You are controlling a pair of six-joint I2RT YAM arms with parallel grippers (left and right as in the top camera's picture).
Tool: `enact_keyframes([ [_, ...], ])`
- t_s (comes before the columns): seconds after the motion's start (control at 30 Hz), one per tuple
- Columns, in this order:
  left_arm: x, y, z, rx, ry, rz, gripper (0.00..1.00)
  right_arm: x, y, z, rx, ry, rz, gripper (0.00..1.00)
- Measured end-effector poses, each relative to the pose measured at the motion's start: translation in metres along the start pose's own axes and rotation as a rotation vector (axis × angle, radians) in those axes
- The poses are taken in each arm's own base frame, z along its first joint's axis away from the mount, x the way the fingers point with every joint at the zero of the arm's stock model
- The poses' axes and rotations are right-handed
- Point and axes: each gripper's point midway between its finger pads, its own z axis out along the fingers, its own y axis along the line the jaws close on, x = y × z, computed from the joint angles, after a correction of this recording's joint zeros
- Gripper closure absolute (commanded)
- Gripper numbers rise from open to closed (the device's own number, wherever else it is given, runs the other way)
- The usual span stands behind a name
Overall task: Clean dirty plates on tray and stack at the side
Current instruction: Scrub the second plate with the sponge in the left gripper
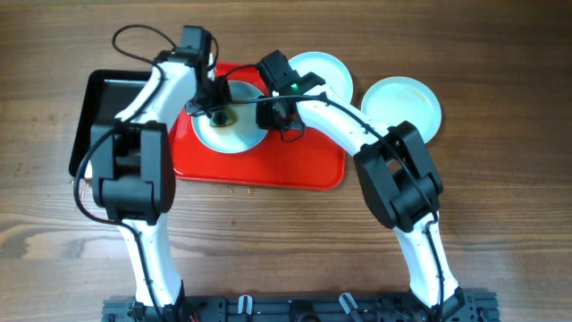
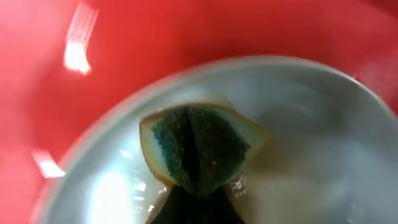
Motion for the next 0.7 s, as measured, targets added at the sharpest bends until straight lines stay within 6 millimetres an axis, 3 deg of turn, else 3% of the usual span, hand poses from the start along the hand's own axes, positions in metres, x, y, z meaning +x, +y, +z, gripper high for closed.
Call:
enact_keyframes([
  [0.13,0.013,-0.026,0.004,0.198,0.082,0.011,0.96,0.000,0.000,0.000,0.000,0.000,0.000,0.96],
  [0.37,-0.002,-0.049,0.011,0.331,0.027,0.046,0.96,0.000,0.000,0.000,0.000,0.000,0.000,0.96],
  [0.5,-0.007,-0.039,0.013,0.270,0.022,-0.124,0.96,-0.002,0.002,0.000,-0.008,-0.009,-0.002,0.96],
  [0.7,0.012,-0.013,0.004,0.106,0.103,-0.459,0.96,0.008,0.014,0.001,-0.038,0.019,-0.032,0.96],
])
